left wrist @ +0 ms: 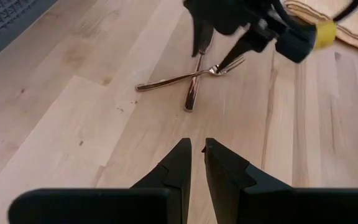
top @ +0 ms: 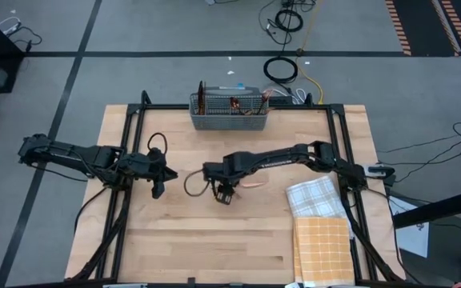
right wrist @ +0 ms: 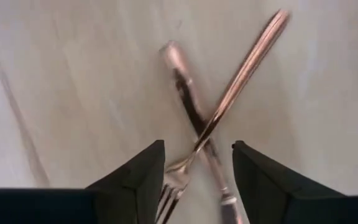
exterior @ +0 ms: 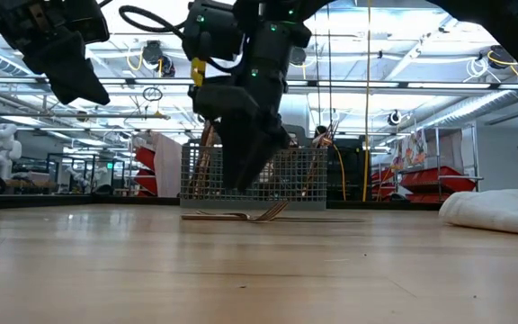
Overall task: Sort silverware
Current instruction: Put the bronze fork into the gray silverware rack
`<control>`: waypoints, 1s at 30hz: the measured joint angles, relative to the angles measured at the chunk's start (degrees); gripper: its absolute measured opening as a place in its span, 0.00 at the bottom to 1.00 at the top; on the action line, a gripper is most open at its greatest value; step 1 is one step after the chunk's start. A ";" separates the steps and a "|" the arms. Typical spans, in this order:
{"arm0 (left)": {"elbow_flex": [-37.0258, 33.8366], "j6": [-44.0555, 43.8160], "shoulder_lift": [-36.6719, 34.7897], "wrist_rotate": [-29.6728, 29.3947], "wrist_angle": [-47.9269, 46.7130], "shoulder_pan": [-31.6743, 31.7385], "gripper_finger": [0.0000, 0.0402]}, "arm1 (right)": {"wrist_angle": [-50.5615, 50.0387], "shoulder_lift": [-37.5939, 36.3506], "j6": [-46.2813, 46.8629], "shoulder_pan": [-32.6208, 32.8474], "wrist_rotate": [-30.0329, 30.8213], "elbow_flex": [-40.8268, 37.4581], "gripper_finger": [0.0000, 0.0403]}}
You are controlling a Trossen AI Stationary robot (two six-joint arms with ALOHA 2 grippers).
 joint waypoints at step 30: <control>0.00 0.04 -0.01 -1.11 0.04 -0.02 0.13 | -5.12 0.07 -0.45 3.20 3.79 0.45 0.00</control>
